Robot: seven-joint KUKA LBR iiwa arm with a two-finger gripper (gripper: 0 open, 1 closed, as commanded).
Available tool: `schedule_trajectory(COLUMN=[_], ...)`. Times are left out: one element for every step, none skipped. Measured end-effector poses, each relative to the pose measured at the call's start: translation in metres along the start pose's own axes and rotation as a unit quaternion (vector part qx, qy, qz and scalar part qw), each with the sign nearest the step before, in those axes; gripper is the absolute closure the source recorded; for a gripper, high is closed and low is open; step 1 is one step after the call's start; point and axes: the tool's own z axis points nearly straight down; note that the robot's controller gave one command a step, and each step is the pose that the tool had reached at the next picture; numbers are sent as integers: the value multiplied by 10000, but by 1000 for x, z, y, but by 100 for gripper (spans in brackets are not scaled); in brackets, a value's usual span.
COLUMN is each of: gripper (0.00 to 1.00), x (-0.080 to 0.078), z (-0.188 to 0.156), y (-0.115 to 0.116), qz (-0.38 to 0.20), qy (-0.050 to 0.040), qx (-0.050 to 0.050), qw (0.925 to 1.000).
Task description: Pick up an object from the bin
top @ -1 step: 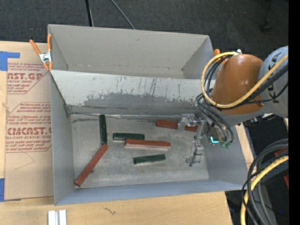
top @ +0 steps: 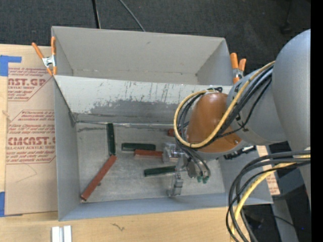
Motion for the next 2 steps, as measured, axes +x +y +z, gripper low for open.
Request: schedule_trajectory(gripper=[0,0], x=[12,10], z=[-33,-33], y=[24,25], qz=[630,814], qy=[0,3], qx=[2,6], qw=[9980,9967])
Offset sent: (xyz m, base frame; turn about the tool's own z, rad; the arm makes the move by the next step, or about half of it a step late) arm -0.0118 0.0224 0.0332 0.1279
